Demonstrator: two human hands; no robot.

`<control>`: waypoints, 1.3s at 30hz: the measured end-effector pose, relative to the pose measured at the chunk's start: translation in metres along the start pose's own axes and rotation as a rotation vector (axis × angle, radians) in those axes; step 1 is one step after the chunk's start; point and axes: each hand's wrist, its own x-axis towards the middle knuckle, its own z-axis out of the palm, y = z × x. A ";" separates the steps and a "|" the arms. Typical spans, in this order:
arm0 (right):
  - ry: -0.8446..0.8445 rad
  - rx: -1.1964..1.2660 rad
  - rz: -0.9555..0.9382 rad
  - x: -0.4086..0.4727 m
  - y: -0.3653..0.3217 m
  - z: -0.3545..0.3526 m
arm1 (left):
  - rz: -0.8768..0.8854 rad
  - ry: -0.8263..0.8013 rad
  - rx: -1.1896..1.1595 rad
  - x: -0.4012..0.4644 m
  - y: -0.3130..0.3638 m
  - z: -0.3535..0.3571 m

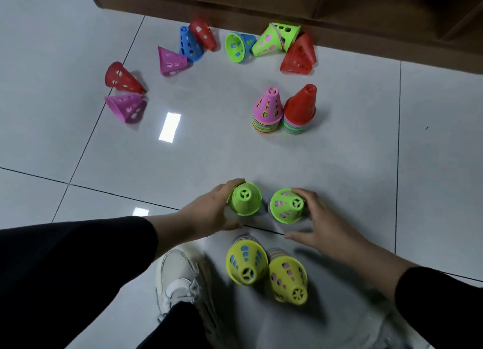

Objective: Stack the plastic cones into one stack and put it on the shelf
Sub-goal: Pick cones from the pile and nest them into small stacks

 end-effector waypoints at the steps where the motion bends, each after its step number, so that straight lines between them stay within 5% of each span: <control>1: 0.027 0.005 0.030 0.003 0.000 0.005 | -0.024 0.029 -0.004 0.003 0.003 0.004; 19: 0.319 -0.123 0.161 0.110 0.001 -0.032 | -0.279 0.234 -0.086 0.120 0.046 -0.032; 31: 0.145 -0.402 0.254 0.100 0.015 -0.062 | -0.230 0.179 -0.082 0.103 0.021 -0.050; 39: 0.466 -0.221 0.158 0.168 0.025 -0.161 | -0.240 0.411 0.083 0.155 0.006 -0.129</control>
